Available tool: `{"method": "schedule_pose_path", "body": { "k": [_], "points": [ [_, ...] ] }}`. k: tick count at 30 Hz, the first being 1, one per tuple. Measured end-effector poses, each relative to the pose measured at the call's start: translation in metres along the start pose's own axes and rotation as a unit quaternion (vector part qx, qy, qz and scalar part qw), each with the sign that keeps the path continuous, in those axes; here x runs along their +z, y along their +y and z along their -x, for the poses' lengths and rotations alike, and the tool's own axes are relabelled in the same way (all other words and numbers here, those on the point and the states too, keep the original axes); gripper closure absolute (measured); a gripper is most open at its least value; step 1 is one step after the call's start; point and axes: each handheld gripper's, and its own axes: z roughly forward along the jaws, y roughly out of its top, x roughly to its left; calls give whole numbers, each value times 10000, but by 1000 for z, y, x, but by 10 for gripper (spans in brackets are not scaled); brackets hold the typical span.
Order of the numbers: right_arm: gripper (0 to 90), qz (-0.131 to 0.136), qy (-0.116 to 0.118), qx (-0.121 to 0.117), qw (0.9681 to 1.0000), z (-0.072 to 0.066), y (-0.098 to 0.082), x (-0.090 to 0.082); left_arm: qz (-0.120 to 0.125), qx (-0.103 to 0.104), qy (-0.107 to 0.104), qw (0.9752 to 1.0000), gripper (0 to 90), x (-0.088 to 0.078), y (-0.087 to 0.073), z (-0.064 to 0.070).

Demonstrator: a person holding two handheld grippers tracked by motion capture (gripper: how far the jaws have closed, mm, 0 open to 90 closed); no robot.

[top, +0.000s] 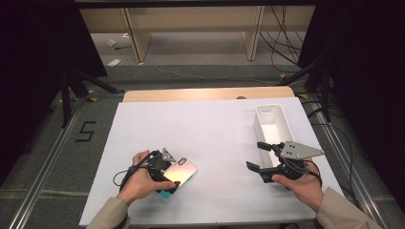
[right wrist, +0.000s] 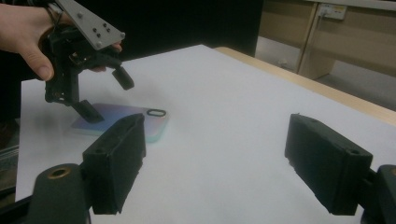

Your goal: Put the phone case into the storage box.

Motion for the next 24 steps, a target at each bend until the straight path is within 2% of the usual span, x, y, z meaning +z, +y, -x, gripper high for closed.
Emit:
{"method": "schedule_pose_path", "body": {
  "k": [4,14,24],
  "points": [
    [213,-7,4,3,10000,0,0,0,-122,97,-16,9999,0,5,7,6],
    [213,-6,2,-5,10000,0,0,0,-392,244,45,9989,0,15,10,10],
    [214,4,10,-4,10000,0,0,0,-554,231,-38,9982,6,20,11,9]
  ]
}}
